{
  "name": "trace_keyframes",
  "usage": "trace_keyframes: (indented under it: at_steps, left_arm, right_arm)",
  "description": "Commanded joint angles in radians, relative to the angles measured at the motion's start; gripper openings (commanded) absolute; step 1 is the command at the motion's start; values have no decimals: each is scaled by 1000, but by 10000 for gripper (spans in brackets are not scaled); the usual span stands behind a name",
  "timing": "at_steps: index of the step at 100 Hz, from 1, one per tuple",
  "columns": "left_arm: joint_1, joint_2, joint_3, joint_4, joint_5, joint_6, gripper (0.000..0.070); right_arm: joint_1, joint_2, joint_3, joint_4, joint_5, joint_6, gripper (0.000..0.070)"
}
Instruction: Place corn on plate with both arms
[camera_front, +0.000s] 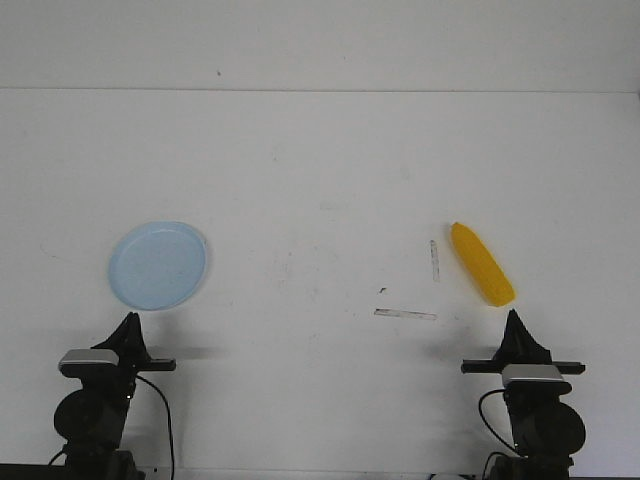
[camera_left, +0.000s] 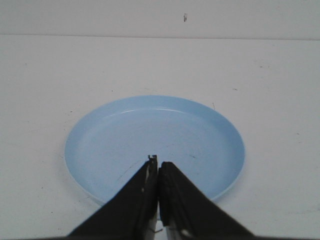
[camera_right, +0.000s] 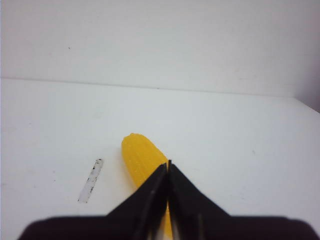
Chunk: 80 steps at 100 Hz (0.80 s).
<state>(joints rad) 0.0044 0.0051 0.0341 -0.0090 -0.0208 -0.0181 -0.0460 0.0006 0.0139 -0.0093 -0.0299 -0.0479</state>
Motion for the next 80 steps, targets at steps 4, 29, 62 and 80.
trace_keyframes:
  at_steps: [4,29,62,80]
  left_arm:
    - [0,-2,-21,10,1,-5,0]
    - [0,-2,-21,10,1,-5,0]
    - [0,-2,-21,11,1,-5,1]
    - [0,-2,-21,43,1,-21,0]
  right_arm:
    - [0,1,-1,14,3,10,0]
    - [0,1,-1,14,3,10,0]
    - [0,1,-1,14,3,10,0]
    - [0,1,-1,14,3,10,0]
